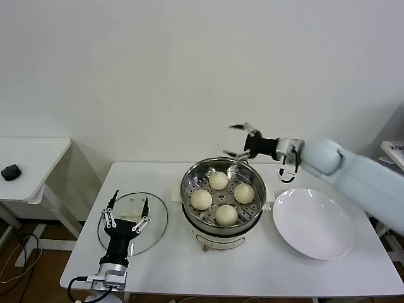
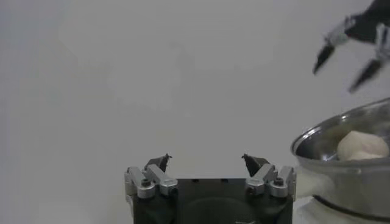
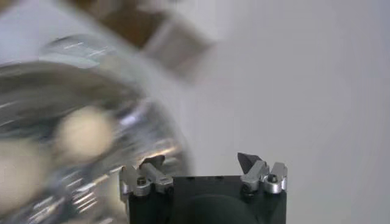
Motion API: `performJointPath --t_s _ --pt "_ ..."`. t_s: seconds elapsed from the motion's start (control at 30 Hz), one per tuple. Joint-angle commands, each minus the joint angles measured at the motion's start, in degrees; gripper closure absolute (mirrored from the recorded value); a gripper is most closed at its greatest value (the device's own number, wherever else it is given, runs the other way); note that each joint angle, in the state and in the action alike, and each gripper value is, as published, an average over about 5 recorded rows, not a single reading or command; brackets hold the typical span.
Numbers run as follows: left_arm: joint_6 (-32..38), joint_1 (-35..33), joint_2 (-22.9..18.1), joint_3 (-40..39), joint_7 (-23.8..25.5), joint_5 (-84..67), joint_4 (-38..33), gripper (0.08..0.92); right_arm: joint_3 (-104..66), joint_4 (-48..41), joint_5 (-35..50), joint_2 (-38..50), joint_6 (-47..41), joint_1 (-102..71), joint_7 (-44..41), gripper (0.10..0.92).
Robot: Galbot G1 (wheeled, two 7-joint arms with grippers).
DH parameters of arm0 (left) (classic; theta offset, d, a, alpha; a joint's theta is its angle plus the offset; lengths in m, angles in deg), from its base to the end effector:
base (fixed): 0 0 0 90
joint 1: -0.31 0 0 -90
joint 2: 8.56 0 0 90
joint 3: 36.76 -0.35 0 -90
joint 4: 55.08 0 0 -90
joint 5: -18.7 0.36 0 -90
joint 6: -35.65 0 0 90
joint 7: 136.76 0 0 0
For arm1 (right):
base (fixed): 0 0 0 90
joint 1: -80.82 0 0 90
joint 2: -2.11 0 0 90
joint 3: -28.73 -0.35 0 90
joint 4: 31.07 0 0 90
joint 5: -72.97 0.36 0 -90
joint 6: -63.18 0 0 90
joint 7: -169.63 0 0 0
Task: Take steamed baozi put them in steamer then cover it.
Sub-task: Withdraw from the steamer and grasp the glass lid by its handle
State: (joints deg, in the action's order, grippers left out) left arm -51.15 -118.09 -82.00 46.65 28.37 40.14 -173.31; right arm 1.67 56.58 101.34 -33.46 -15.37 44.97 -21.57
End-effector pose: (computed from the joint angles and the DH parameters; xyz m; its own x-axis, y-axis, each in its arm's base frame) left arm 0.1903 0.0163 -0.3105 -0.9888 0.0436 -0.1424 -0.0373 0.8533 0.5201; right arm 0.4790 -0.1104 -0.1442 -0.7062 -0.7062 0.0512 -0.5499 0.5015 -0.6679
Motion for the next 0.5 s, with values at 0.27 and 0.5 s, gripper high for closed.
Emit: performJointPath --t_s 0.27,0.5 --pt "2.7 0.6 2.4 3.3 3.2 16.8 5.5 0.177 -63.0 0.0 -1.1 -14.4 12.3 -58.2 21.2 0.203" --pt "5.2 0.3 3.5 5.7 2.5 27.1 10.1 0.177 -69.7 -0.1 -2.9 -20.7 12.9 -66.4 19.8 0.203"
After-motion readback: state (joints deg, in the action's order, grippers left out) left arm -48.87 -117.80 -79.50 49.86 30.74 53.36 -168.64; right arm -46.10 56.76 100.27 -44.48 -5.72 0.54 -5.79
